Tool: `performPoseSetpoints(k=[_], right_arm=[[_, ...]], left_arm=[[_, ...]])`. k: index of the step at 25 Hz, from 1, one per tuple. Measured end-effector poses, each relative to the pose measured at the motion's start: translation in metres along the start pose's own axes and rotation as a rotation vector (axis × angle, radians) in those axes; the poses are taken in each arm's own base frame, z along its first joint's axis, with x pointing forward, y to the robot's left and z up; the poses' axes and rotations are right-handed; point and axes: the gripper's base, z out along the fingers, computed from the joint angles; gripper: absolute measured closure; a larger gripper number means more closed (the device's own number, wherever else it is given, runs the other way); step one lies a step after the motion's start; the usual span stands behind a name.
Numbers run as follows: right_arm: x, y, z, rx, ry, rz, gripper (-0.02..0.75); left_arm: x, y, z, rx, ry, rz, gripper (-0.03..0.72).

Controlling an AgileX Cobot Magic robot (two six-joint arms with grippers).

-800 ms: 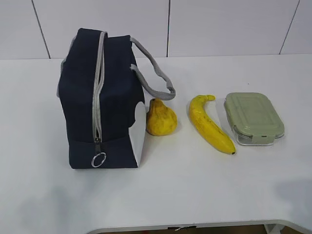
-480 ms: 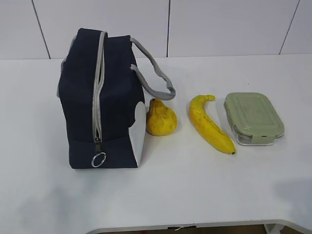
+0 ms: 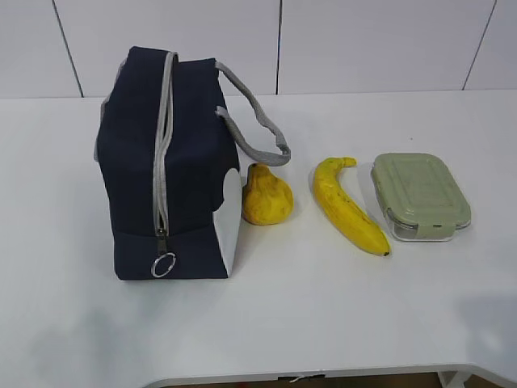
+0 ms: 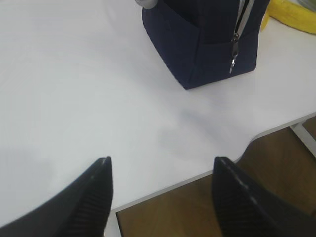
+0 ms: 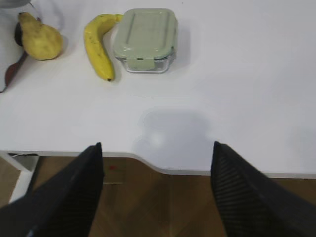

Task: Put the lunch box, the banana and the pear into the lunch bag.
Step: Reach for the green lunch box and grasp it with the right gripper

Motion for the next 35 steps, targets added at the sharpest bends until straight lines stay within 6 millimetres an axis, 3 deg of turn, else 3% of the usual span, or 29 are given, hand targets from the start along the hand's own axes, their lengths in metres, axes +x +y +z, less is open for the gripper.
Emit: performPoseSetpoints(k=[6,20,27,35], right_arm=[[-0.011,0.013,0.014,-0.129,0.124,0.088,0.185],[-0.070,0.022,0.063,-0.194,0.428,0.126,0.186],[-0.107,0.024,0.106,-0.214,0.563,0.080,0.186],[-0.136,0.031,0.171,-0.313,0.683,0.033,0.186]], left_arm=[[0.000,0.000,0.000,0.000,0.000,0.000,0.236],[0.000,0.000,0.000,0.000,0.000,0.000,0.267],[0.000,0.000,0.000,0.000,0.000,0.000,0.276],[0.000,0.000,0.000,0.000,0.000,0.000,0.279]])
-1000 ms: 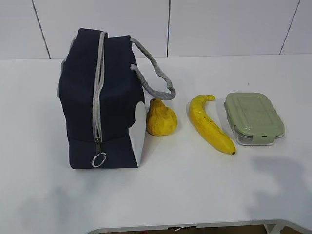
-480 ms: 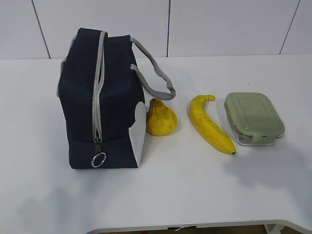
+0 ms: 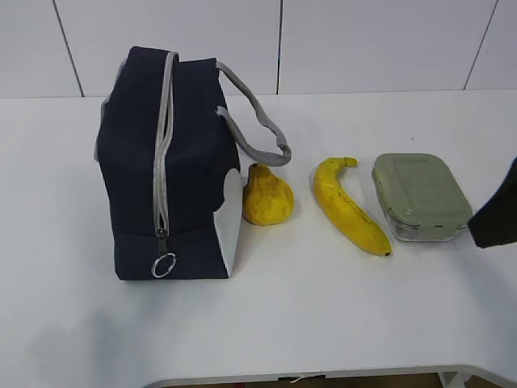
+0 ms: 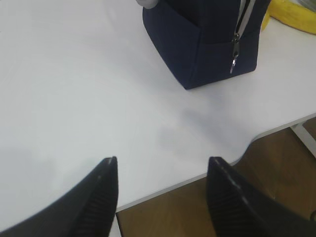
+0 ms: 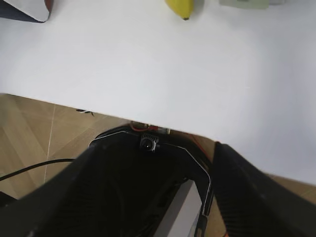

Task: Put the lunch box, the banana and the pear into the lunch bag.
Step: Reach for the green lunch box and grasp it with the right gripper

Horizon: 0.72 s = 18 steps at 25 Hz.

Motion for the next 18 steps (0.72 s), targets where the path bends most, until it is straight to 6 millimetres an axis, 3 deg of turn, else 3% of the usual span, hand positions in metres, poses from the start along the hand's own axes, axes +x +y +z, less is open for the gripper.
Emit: performPoseSetpoints(k=[6,12,18], right_arm=[[-0.032,-0.011,0.022,-0.162,0.038,-0.011,0.186],[-0.057,-0.051,0.033,-0.300,-0.010,0.078,0.186],[-0.074,-0.072,0.041,-0.328,-0.047,0.088,0.186]], left_arm=[[0.000,0.000,0.000,0.000,0.000,0.000,0.279],[0.000,0.000,0.000,0.000,0.000,0.000,0.284],[0.000,0.000,0.000,0.000,0.000,0.000,0.284]])
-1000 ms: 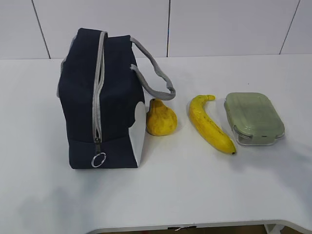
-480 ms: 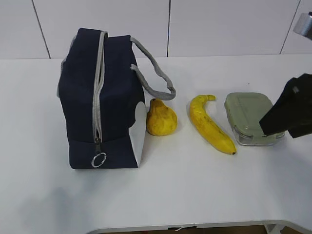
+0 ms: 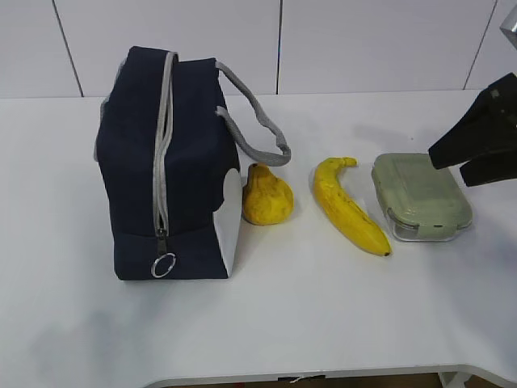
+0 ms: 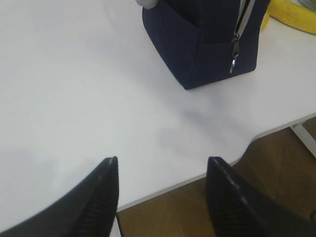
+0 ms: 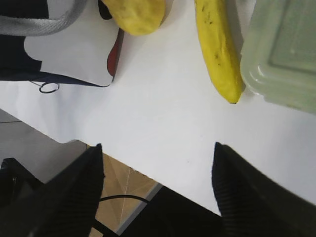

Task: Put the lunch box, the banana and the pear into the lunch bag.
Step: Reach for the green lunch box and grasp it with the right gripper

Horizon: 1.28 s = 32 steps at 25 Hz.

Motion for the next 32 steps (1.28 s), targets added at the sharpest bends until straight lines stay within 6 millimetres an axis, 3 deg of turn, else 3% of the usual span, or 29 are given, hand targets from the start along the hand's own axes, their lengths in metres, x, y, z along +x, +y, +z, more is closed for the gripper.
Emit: performPoseSetpoints(k=[6,12,17,32], right_arm=[[-0.013,-0.031,-0.003,0.035,-0.008,0.040,0.186],[-0.010,-0.068,-0.017,0.076,-0.036,0.098,0.186],[-0.013,-0.091,-0.010,0.053,-0.035,0.153,0.186],[-0.022,-0.100,-0.005,0.042,-0.041,0.242,0.186]], left_arm=[[0.000,0.000,0.000,0.000,0.000,-0.002,0.284],[0.000,0.000,0.000,0.000,0.000,-0.002,0.284],[0.000,0.000,0.000,0.000,0.000,-0.002,0.284],[0.000,0.000,0.000,0.000,0.000,-0.002,0.285]])
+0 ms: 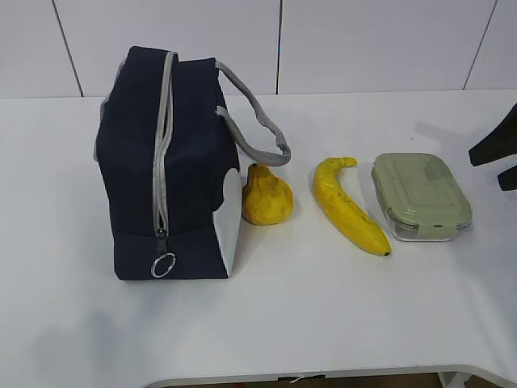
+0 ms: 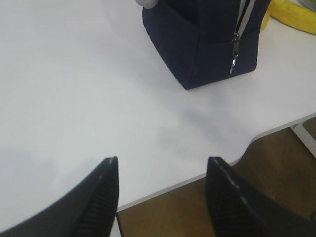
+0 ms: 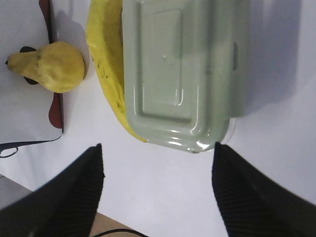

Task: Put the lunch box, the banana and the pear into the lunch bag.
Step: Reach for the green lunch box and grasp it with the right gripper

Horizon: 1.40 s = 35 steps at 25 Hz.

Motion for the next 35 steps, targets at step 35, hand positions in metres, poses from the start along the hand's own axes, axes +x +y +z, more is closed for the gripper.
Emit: performPoseSetpoints(k=[35], right_arm=[[-0.039,-0.055,0.056,-0.093,0.015,-0.094,0.186]], left_arm=[[0.000,0.000,0.000,0.000,0.000,0.000,0.285]])
